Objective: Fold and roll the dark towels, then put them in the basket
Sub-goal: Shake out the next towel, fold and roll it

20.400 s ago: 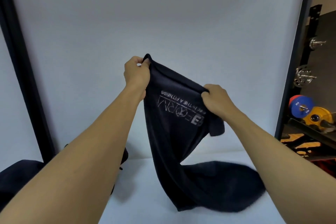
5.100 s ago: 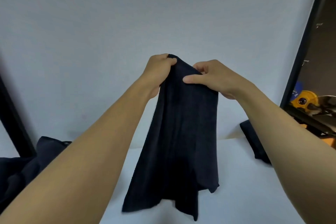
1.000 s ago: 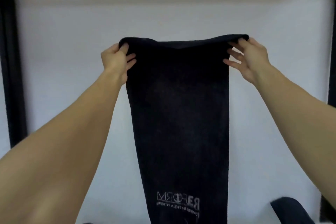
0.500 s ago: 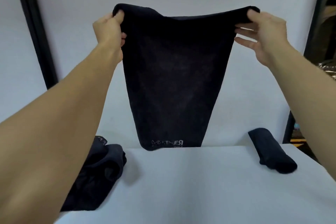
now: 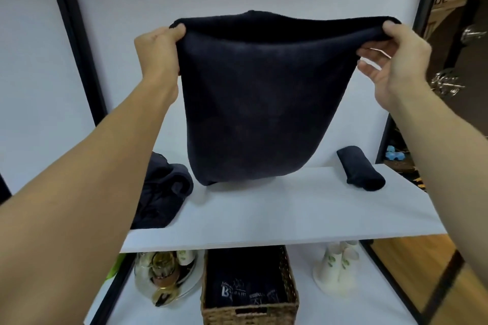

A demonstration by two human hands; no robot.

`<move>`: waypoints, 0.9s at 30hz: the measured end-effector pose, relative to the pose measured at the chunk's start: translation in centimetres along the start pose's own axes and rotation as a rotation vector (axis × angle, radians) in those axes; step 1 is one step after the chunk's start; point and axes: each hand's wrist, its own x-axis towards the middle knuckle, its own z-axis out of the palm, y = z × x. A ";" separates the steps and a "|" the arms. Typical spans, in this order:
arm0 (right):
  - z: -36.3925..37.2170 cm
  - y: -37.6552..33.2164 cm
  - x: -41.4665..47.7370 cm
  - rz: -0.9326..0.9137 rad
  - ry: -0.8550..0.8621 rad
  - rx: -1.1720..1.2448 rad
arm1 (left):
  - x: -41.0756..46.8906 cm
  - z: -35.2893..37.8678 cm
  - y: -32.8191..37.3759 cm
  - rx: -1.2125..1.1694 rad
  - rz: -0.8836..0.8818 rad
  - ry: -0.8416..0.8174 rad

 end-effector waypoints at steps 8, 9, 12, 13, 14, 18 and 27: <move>0.1 6.5 1.1 0.184 -0.004 -0.297 | 1.7 -1.0 -8.0 0.284 -0.266 0.045; -0.1 8.5 1.8 0.213 -0.027 -0.344 | 2.4 -1.3 -10.0 0.330 -0.301 0.044; -1.0 15.4 4.1 0.313 -0.092 -0.470 | 4.7 -2.0 -16.8 0.460 -0.424 0.018; -1.4 17.9 5.0 0.349 -0.103 -0.504 | 5.3 -2.1 -19.1 0.491 -0.468 0.012; -1.7 20.5 5.8 0.388 -0.112 -0.529 | 6.0 -2.2 -21.3 0.502 -0.514 0.010; -2.4 30.2 8.9 0.538 -0.151 -0.566 | 8.4 -2.2 -29.8 0.453 -0.672 0.033; -3.8 41.1 8.3 0.671 -0.331 -0.671 | 6.8 -1.8 -40.4 0.566 -0.717 -0.038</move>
